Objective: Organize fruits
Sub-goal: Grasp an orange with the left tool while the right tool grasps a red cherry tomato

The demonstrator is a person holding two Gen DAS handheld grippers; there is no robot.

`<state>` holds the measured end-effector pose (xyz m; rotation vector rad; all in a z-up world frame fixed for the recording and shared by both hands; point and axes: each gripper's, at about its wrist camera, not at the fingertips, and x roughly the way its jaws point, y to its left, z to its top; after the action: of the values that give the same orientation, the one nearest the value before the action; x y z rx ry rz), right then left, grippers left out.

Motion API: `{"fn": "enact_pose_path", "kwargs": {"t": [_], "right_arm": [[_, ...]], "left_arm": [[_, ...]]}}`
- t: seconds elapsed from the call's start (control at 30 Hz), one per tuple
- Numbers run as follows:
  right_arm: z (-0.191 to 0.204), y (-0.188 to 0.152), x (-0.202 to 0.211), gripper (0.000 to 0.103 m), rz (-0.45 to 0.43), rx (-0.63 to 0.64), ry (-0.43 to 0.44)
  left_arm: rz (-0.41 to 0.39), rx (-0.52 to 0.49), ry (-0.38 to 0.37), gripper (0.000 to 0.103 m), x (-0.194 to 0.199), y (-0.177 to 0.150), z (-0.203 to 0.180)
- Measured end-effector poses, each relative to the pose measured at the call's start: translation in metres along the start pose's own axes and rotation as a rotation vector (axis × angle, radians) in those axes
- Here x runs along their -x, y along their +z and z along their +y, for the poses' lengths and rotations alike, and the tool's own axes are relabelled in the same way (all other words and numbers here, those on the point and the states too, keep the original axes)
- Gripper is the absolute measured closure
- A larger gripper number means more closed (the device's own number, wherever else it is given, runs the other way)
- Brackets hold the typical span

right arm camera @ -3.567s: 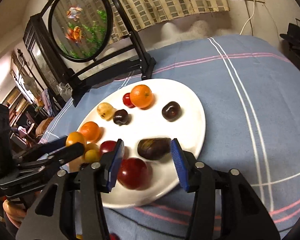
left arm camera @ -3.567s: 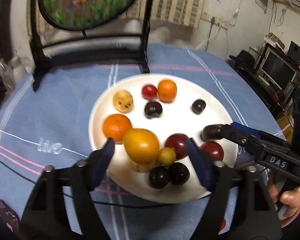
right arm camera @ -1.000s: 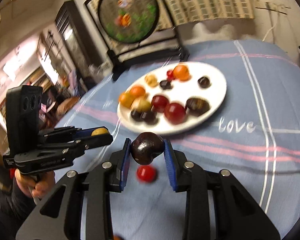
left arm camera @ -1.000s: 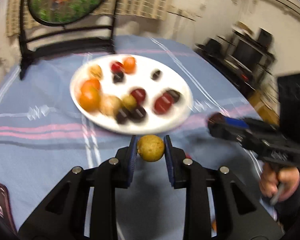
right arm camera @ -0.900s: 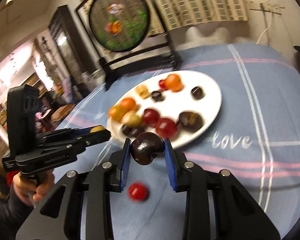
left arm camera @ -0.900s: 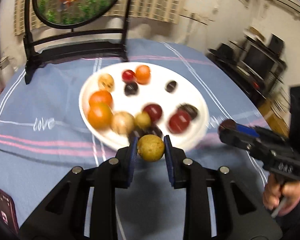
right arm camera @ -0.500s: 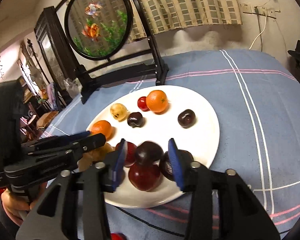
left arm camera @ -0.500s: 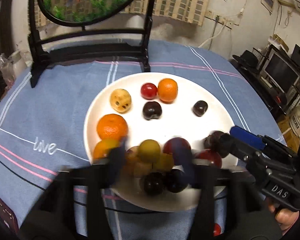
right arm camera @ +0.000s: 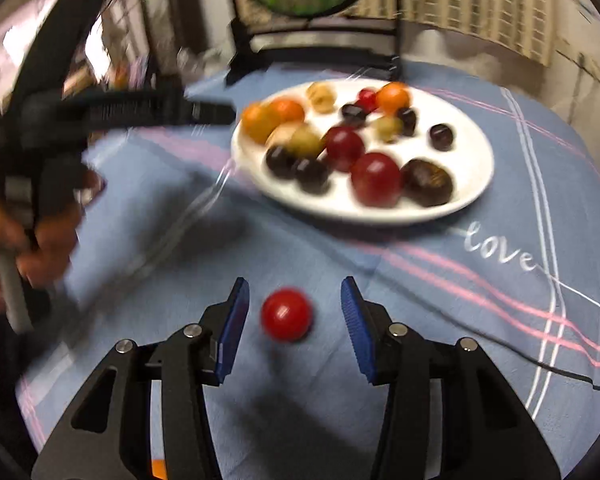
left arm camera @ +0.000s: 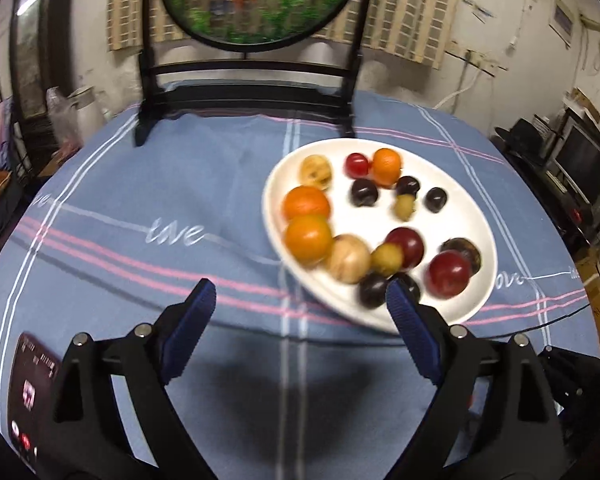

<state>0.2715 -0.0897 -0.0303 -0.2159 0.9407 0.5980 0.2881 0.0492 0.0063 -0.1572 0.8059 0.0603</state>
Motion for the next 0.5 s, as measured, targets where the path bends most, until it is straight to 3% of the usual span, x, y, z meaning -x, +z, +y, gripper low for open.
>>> {"fn": "enact_pose_path", "kwargs": {"t": [0.17,0.33,0.43,0.5], "right_arm": [[0.008,0.0,-0.004,0.055,0.005,0.03,-0.045],[0.005,-0.002,-0.017,0.065,0.057,0.022,-0.052],[0.003,-0.001,-0.013,0.075,0.049,0.004,-0.03],[-0.003,0.001,-0.004,0.075,0.019,-0.033,-0.01]], "left_arm": [[0.009,0.018,-0.006,0.014,0.005,-0.015,0.01],[-0.009,0.005,0.007,0.014,0.009,-0.016,0.007],[-0.003,-0.002,0.006,0.014,0.009,-0.018,0.006],[-0.01,-0.017,0.004,0.014,0.012,-0.02,0.003]]}}
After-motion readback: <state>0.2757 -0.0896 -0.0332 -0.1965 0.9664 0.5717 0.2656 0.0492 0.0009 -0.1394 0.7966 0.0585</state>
